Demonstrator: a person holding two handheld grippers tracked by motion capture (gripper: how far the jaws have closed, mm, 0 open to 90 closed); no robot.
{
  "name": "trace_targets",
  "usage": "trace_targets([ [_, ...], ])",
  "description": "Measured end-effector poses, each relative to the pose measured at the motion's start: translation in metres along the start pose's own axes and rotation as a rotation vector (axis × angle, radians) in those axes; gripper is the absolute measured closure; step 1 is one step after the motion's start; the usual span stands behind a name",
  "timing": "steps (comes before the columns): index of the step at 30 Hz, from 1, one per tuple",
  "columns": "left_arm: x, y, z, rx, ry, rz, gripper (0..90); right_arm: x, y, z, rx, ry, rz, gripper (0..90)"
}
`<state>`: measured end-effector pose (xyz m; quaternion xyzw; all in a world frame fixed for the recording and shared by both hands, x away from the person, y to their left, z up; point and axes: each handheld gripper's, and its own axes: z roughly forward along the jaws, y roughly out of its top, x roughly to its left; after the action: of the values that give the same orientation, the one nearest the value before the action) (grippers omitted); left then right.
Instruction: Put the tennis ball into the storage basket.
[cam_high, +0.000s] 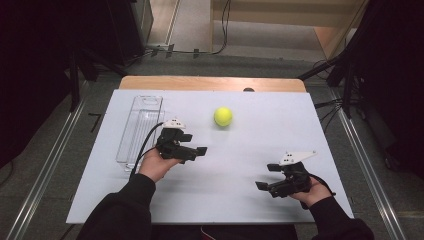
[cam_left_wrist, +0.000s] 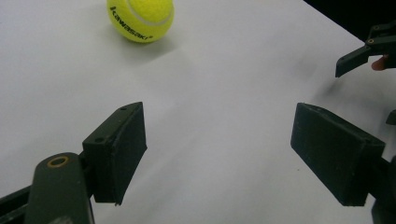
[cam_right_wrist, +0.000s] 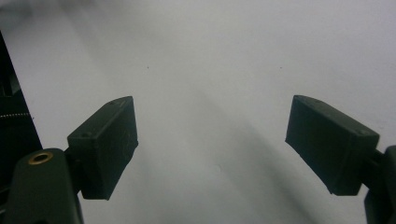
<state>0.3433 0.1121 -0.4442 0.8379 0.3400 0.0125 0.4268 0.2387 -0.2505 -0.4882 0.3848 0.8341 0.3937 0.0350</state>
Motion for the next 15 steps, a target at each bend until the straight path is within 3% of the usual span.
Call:
trace_targets([
  [15,0.006,0.013,0.007,-0.003,0.008,0.002,18.8,0.0,0.0,0.0,0.002,0.001,-0.002,14.7],
])
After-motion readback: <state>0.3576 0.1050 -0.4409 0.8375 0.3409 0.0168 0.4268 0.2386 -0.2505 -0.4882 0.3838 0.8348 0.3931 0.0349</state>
